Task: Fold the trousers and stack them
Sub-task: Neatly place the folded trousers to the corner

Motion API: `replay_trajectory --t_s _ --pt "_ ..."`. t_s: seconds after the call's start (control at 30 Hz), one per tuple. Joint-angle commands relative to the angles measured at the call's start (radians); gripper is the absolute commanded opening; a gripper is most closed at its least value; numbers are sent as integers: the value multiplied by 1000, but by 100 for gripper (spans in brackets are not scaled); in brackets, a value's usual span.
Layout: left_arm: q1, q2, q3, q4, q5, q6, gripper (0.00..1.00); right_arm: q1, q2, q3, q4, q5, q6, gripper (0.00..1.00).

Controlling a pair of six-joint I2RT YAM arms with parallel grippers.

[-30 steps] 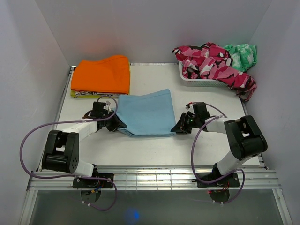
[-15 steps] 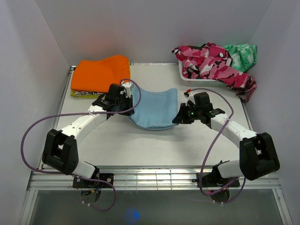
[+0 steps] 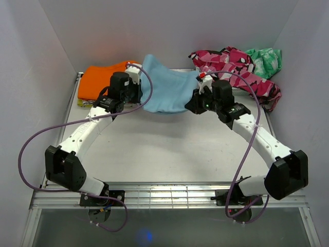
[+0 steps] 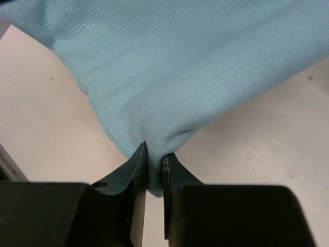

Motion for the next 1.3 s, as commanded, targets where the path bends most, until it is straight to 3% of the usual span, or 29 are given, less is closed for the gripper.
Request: replay_trajectory --t_s 0.0,0.23,0.4,0.63,0.77,0.97,1.27 --pt "86 -22 83 215 -88 44 0 14 65 146 148 43 -109 8" --pt "336 103 274 262 -20 31 0 51 351 447 245 67 -147 8" --pt "490 151 288 345 54 30 0 94 574 750 271 90 -147 8" --pt "668 249 302 454 108 -56 0 180 894 1045 325 116 -124 8" --pt "754 310 294 490 174 -96 0 212 1010 1112 368 155 -123 8" --pt "791 395 253 551 204 -62 0 252 1145 1146 428 198 -137 8" --pt "834 562 279 519 217 -68 0 265 1245 1122 475 248 -232 8"
